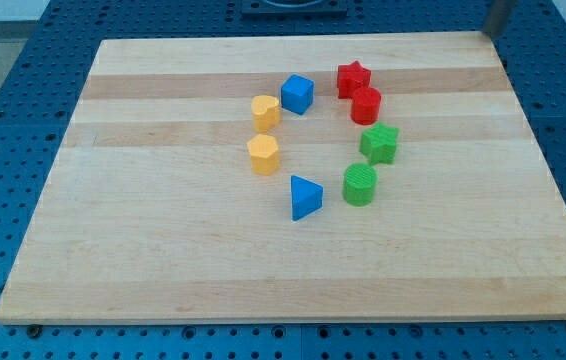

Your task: Place the blue cube towards the left side of the red circle

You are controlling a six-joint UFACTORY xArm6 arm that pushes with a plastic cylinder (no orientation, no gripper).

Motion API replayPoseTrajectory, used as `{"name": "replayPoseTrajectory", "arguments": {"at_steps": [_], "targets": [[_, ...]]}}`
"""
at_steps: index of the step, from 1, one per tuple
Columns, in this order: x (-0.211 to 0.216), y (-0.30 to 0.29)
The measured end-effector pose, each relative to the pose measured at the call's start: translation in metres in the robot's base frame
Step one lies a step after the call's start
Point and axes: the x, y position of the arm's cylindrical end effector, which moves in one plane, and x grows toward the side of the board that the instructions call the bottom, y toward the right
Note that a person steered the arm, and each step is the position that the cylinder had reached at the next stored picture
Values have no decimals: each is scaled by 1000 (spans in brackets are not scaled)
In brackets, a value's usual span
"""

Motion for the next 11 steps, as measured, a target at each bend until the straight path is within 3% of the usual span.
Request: {"name": "replayPoseTrajectory", "arguments": {"at_steps": [2,4,5,6,7,10,11], "targets": [[0,-58],[1,-78],[15,-137],[21,-245],[64,-310],[76,-316],[105,-307]]}}
